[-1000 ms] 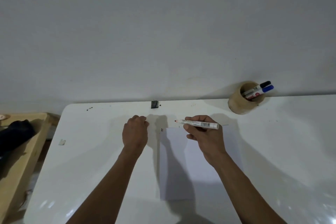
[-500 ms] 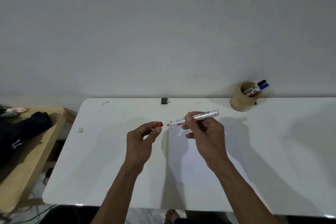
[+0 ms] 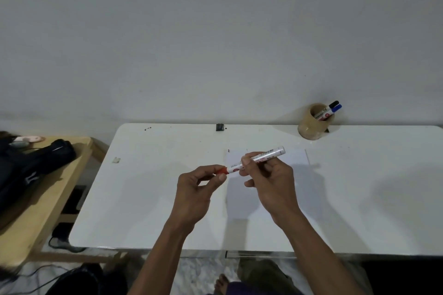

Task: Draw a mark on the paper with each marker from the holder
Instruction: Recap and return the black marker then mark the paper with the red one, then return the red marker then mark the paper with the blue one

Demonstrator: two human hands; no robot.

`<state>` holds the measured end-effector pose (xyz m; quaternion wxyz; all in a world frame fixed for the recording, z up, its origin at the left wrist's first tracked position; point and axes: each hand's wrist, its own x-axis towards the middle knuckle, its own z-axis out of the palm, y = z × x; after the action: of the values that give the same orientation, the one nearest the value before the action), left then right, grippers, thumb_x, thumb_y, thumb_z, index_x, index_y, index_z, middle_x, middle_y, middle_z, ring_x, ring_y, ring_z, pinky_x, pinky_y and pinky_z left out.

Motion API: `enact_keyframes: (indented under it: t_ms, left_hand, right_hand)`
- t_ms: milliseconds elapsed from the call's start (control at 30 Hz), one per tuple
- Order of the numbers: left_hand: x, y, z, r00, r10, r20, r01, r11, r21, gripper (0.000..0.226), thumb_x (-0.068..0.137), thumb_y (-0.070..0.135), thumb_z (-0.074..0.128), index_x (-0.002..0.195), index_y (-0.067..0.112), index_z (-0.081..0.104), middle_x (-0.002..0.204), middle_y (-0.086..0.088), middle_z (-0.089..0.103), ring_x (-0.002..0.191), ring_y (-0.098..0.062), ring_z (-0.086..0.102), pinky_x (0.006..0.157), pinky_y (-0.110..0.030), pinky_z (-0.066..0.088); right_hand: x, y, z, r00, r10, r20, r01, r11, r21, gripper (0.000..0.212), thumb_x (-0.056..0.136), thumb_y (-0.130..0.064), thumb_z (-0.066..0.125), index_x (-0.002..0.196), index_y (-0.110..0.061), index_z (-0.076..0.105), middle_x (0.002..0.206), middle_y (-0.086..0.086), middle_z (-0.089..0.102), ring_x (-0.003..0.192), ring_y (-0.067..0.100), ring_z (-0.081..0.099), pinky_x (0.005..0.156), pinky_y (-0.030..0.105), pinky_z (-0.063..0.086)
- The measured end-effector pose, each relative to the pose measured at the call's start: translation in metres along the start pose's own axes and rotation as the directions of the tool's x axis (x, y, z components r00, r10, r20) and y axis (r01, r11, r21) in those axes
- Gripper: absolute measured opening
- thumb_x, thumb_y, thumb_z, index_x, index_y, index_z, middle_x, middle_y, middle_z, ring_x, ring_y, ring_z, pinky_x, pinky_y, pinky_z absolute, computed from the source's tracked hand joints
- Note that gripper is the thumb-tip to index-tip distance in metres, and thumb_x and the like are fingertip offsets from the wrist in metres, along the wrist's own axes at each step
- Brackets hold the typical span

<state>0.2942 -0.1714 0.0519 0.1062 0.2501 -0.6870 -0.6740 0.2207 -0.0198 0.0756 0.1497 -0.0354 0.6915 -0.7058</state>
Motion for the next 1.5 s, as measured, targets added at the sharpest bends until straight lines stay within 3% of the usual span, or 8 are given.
enact_keyframes:
  t_ms: [300, 533, 733, 867, 1033, 1200, 1300, 1500]
  left_hand:
    - [0.005, 0.007, 0.010, 0.994, 0.039, 0.098, -0.040, 0.999, 0.006, 0.013, 0.086, 0.011, 0.075, 0.096, 0.017, 0.079, 0.092, 0.004, 0.079, 0.084, -0.005, 0.068, 0.079, -0.026, 0.054]
    - [0.029, 0.013, 0.020, 0.969, 0.010, 0.245, -0.039, 0.993, 0.112, 0.008, 0.089, 0.017, 0.073, 0.091, 0.021, 0.079, 0.081, 0.009, 0.074, 0.076, -0.007, 0.062, 0.080, -0.031, 0.054]
    - [0.059, 0.037, 0.066, 0.967, -0.007, 0.254, 0.012, 1.000, -0.016, 0.006, 0.090, 0.013, 0.071, 0.092, 0.014, 0.076, 0.083, 0.001, 0.073, 0.078, -0.011, 0.062, 0.077, -0.033, 0.054]
    - [0.081, 0.055, 0.123, 0.964, 0.089, 0.251, -0.116, 0.989, 0.095, 0.003, 0.087, 0.020, 0.074, 0.087, 0.019, 0.078, 0.087, 0.000, 0.077, 0.080, -0.009, 0.067, 0.078, -0.030, 0.056]
    - [0.110, 0.071, 0.179, 0.965, 0.126, 0.229, -0.177, 0.960, 0.218, 0.022, 0.080, 0.030, 0.081, 0.100, 0.024, 0.075, 0.095, 0.008, 0.075, 0.087, -0.006, 0.068, 0.072, -0.020, 0.054]
    - [0.136, 0.054, 0.227, 0.989, 0.082, 0.120, -0.118, 0.937, 0.330, 0.053, 0.076, 0.036, 0.084, 0.123, 0.025, 0.062, 0.108, 0.008, 0.069, 0.097, -0.007, 0.065, 0.076, -0.022, 0.054]
    - [0.147, 0.040, 0.258, 0.994, 0.083, 0.070, -0.103, 0.920, 0.377, 0.060, 0.077, 0.037, 0.083, 0.130, 0.022, 0.057, 0.118, 0.005, 0.066, 0.100, -0.008, 0.063, 0.079, -0.024, 0.054]
    - [0.167, 0.017, 0.308, 0.996, 0.084, 0.033, -0.090, 0.899, 0.428, 0.080, 0.077, 0.038, 0.083, 0.145, 0.023, 0.043, 0.142, 0.004, 0.052, 0.124, -0.014, 0.054, 0.101, -0.047, 0.053]
  right_hand:
    - [-0.005, -0.004, -0.011, 1.000, -0.020, -0.024, 0.021, 0.999, 0.031, 0.014, 0.092, -0.019, 0.072, 0.101, -0.008, 0.074, 0.088, 0.006, 0.080, 0.083, 0.018, 0.077, 0.063, 0.028, 0.061]
    - [0.012, -0.010, -0.058, 0.992, 0.125, 0.017, -0.126, 0.968, 0.217, 0.016, 0.078, -0.021, 0.079, 0.091, -0.012, 0.076, 0.086, 0.008, 0.077, 0.083, 0.023, 0.074, 0.063, 0.031, 0.057]
    - [0.042, -0.024, -0.113, 0.986, 0.012, 0.166, 0.040, 0.951, -0.307, 0.013, 0.077, -0.012, 0.088, 0.084, -0.009, 0.077, 0.078, 0.001, 0.079, 0.073, 0.014, 0.073, 0.065, 0.021, 0.056]
    - [0.070, -0.020, -0.127, 0.989, -0.060, 0.134, 0.113, 0.895, -0.432, 0.019, 0.075, -0.019, 0.089, 0.085, -0.020, 0.073, 0.076, -0.008, 0.075, 0.063, 0.008, 0.068, 0.062, 0.028, 0.058]
    - [0.106, -0.024, -0.161, 0.982, -0.093, 0.164, 0.161, 0.864, -0.478, 0.058, 0.090, -0.014, 0.073, 0.134, -0.044, 0.050, 0.090, -0.008, 0.070, 0.079, 0.010, 0.071, 0.070, 0.031, 0.063]
    - [0.149, -0.036, -0.209, 0.960, -0.274, -0.060, 0.233, 0.897, -0.376, 0.079, 0.091, -0.003, 0.068, 0.146, -0.049, 0.037, 0.098, -0.014, 0.068, 0.083, 0.005, 0.073, 0.070, 0.014, 0.056]
    - [0.180, -0.041, -0.229, 0.923, -0.326, -0.204, 0.250, 0.912, -0.325, 0.074, 0.089, -0.004, 0.073, 0.143, -0.041, 0.040, 0.097, -0.009, 0.070, 0.080, 0.002, 0.074, 0.069, 0.013, 0.055]
    - [0.231, -0.041, -0.238, 0.840, -0.433, -0.329, 0.347, 0.892, -0.289, 0.053, 0.091, -0.011, 0.075, 0.135, -0.021, 0.046, 0.094, 0.004, 0.077, 0.088, 0.011, 0.075, 0.078, 0.019, 0.059]
